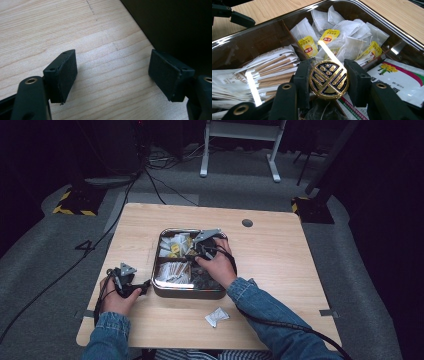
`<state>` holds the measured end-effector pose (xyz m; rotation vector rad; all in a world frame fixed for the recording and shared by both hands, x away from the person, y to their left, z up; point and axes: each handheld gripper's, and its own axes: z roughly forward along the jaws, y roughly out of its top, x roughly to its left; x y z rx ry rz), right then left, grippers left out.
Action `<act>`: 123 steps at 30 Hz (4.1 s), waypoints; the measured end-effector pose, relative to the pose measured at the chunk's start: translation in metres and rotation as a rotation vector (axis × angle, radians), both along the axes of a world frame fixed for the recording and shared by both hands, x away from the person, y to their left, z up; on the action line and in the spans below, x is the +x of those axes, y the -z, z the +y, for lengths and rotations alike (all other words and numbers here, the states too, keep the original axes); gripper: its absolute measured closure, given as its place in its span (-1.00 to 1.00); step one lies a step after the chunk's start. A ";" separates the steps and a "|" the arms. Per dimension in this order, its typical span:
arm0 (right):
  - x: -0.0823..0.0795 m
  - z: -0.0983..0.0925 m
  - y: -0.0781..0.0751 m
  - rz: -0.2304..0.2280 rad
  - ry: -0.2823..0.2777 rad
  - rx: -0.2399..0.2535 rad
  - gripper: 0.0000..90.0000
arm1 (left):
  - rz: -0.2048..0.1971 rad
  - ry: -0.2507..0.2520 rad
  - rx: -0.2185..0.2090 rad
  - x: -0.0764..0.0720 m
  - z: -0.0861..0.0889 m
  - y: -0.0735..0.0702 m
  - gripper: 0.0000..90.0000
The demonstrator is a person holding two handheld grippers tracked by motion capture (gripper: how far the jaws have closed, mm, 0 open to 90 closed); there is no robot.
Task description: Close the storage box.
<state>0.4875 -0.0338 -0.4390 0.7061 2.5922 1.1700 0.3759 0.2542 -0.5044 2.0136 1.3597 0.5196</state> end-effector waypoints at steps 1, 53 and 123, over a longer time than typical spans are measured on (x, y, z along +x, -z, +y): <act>0.000 0.000 0.001 -0.004 0.002 0.001 0.31 | 0.000 0.000 0.000 0.000 0.000 0.000 -0.48; -0.003 -0.066 -0.048 -0.070 0.037 0.104 -0.11 | -0.001 0.004 0.002 0.001 -0.001 0.000 -0.48; -0.034 -0.284 0.031 0.080 0.363 0.037 -0.23 | -0.001 0.013 0.000 -0.001 -0.001 0.000 -0.49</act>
